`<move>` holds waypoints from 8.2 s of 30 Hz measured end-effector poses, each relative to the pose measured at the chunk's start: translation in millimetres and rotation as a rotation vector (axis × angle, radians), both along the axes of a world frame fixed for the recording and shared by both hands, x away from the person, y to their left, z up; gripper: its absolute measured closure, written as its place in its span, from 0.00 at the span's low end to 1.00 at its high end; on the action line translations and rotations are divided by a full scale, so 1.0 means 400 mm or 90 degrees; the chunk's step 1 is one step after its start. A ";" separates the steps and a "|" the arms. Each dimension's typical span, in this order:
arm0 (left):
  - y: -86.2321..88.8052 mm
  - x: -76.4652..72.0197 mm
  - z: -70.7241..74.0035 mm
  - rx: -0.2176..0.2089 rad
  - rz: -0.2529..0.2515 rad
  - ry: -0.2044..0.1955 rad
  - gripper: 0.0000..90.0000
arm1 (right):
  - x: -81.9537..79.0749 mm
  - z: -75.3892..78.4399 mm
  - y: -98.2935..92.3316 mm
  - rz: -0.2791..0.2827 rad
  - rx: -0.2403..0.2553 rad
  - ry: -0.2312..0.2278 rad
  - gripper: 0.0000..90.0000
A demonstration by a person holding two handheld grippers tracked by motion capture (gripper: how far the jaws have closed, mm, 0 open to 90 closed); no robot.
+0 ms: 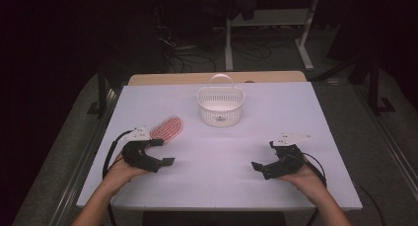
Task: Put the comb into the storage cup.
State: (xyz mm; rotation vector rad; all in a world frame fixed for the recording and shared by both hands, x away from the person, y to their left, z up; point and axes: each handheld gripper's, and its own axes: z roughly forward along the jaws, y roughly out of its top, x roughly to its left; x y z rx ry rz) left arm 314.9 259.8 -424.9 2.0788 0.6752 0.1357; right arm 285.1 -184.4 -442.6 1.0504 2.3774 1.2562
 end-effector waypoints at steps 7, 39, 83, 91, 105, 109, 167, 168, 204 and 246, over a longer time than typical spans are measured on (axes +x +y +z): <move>-0.017 -0.005 -0.008 -0.010 -0.026 -0.013 0.00 | 0.000 0.000 -0.001 0.000 0.002 -0.001 0.00; -0.018 0.013 0.005 0.011 -0.018 -0.007 0.00 | 0.001 -0.003 0.003 0.003 -0.002 0.000 0.00; -0.027 0.107 0.112 0.008 0.000 -0.044 0.00 | 0.003 0.000 0.000 0.001 0.005 -0.004 0.00; -0.031 0.132 0.126 0.013 -0.002 -0.054 0.00 | 0.003 0.000 -0.001 -0.001 0.006 -0.003 0.00; -0.009 0.162 0.114 0.037 0.014 -0.062 0.00 | 0.003 0.001 -0.001 0.002 0.005 -0.005 0.00; 0.007 0.167 0.116 0.040 0.020 -0.067 0.00 | 0.003 0.001 -0.001 0.001 0.005 -0.004 0.00; 0.171 0.178 0.131 0.117 0.125 -0.056 0.00 | 0.003 0.001 -0.002 -0.002 0.007 -0.003 0.00; 0.171 0.179 0.131 0.121 0.125 -0.053 0.00 | 0.003 0.001 -0.002 -0.002 0.007 -0.003 0.00; 0.142 0.190 0.098 0.199 0.109 0.016 0.00 | 0.001 0.001 -0.001 -0.001 0.005 -0.004 0.00; 0.089 0.210 0.033 0.325 0.087 0.091 0.07 | 0.001 -0.001 0.002 0.001 0.002 -0.003 0.00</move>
